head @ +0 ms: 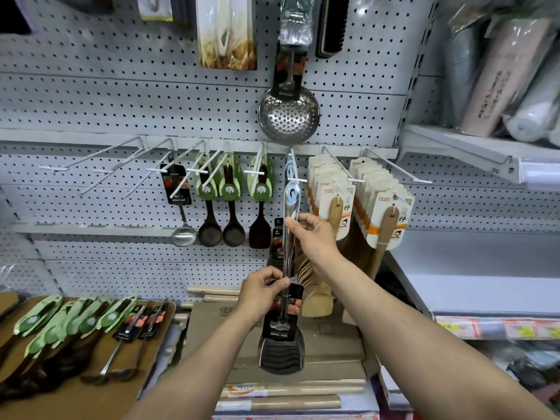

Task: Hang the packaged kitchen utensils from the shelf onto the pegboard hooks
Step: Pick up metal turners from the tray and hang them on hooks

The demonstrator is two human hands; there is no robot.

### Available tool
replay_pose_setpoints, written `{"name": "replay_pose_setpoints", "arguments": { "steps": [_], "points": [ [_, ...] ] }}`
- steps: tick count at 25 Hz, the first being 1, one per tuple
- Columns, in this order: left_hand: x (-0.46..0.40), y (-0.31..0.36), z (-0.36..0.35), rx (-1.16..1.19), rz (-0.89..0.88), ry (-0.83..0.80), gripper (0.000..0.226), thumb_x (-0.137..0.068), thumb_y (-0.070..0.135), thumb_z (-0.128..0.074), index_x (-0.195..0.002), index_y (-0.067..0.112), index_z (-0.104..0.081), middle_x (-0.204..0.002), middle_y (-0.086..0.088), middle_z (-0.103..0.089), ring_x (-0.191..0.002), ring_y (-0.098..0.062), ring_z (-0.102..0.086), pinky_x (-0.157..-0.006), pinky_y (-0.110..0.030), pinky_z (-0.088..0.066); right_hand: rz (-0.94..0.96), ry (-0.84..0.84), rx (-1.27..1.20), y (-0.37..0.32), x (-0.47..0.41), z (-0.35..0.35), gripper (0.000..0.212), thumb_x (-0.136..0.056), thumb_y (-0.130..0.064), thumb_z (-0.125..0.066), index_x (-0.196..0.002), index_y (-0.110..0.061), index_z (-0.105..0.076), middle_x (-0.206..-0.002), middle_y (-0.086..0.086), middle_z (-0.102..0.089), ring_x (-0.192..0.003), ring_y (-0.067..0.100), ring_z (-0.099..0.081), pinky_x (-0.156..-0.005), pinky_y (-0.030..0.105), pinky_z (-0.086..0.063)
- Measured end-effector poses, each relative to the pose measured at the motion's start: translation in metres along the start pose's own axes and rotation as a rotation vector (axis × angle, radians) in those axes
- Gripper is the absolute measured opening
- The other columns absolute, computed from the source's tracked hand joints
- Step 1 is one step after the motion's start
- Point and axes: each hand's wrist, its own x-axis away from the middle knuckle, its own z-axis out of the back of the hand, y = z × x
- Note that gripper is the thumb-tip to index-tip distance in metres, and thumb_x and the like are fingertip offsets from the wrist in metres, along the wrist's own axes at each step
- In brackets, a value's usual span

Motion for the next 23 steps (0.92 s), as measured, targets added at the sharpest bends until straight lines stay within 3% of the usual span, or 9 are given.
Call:
{"name": "replay_pose_setpoints", "arguments": {
  "steps": [3, 6, 10, 13, 16, 19, 20, 23],
  "points": [
    [-0.028, 0.001, 0.0, -0.052, 0.009, 0.027, 0.016, -0.086, 0.016, -0.072, -0.073, 0.02, -0.063, -0.075, 0.007, -0.067, -0.071, -0.007, -0.061, -0.065, -0.019, -0.044, -0.017, 0.025, 0.015, 0.003, -0.025, -0.007, 0.008, -0.094, -0.022, -0.067, -0.087, -0.019, -0.065, -0.077, 0.004, -0.058, -0.073, 0.016, -0.05, -0.056, 0.015, -0.043],
    [-0.062, 0.001, 0.0, -0.111, -0.002, 0.022, 0.02, -0.087, 0.017, -0.07, -0.071, 0.022, -0.06, -0.073, 0.01, -0.065, -0.069, -0.005, -0.059, -0.062, -0.015, -0.042, -0.03, 0.053, 0.064, 0.011, -0.055, -0.014, 0.016, -0.096, -0.026, -0.065, -0.094, -0.01, -0.066, -0.074, 0.002, -0.055, -0.072, 0.018, -0.048, -0.066, 0.03, -0.043],
    [-0.108, -0.003, 0.001, -0.168, -0.018, -0.021, 0.016, -0.089, 0.018, -0.068, -0.076, 0.015, -0.059, -0.076, 0.005, -0.063, -0.073, -0.009, -0.057, -0.065, -0.017, -0.04, -0.041, 0.087, 0.06, 0.018, -0.086, -0.024, 0.032, -0.095, -0.028, -0.065, -0.105, 0.002, -0.061, -0.089, 0.028, -0.06, -0.084, 0.019, -0.05, -0.077, 0.032, -0.039],
    [-0.134, -0.005, 0.0, -0.13, -0.012, -0.044, 0.016, -0.089, 0.011, -0.067, -0.076, 0.01, -0.058, -0.074, 0.003, -0.059, -0.075, -0.014, -0.055, -0.058, -0.015, -0.042, -0.058, 0.101, 0.094, 0.013, -0.099, -0.025, 0.02, -0.096, -0.024, -0.064, -0.11, -0.01, -0.062, -0.105, 0.01, -0.066, -0.101, 0.018, -0.058, -0.081, 0.023, -0.039],
    [-0.155, -0.009, -0.001, -0.109, -0.016, -0.055, 0.014, -0.088, 0.009, -0.068, -0.077, 0.01, -0.059, -0.074, 0.003, -0.059, -0.074, -0.014, -0.055, -0.056, -0.014, -0.041, -0.031, 0.109, 0.092, 0.014, -0.109, -0.025, 0.013, -0.099, -0.021, -0.06, -0.111, -0.019, -0.057, -0.103, 0.006, -0.062, -0.104, 0.021, -0.058, -0.085, 0.026, -0.046],
    [-0.168, -0.013, -0.001, -0.137, -0.024, -0.058, 0.011, -0.087, 0.015, -0.07, -0.079, 0.012, -0.062, -0.076, 0.005, -0.062, -0.073, -0.012, -0.056, -0.064, -0.023, -0.041, -0.015, 0.111, 0.055, 0.021, -0.114, -0.028, 0.014, -0.099, -0.019, -0.06, -0.11, -0.025, -0.054, -0.095, -0.011, -0.057, -0.097, 0.009, -0.053, -0.073, 0.005, -0.044],
    [-0.171, -0.016, -0.001, -0.144, -0.024, -0.056, 0.011, -0.087, 0.016, -0.07, -0.079, 0.012, -0.063, -0.076, 0.007, -0.062, -0.073, -0.011, -0.056, -0.067, -0.025, -0.041, -0.015, 0.115, 0.049, 0.026, -0.117, -0.029, 0.016, -0.098, -0.02, -0.061, -0.11, -0.028, -0.053, -0.097, -0.014, -0.058, -0.098, 0.006, -0.054, -0.076, 0.004, -0.042],
    [-0.179, -0.023, -0.002, -0.156, -0.051, -0.058, 0.014, -0.086, 0.019, -0.071, -0.074, 0.021, -0.063, -0.077, 0.01, -0.066, -0.078, -0.014, -0.061, -0.076, -0.032, -0.047, -0.028, 0.165, 0.039, 0.037, -0.123, -0.031, 0.022, -0.095, -0.027, -0.065, -0.111, -0.037, -0.054, -0.113, -0.008, -0.063, -0.112, 0.01, -0.056, -0.1, 0.023, -0.042]
  ]
}}
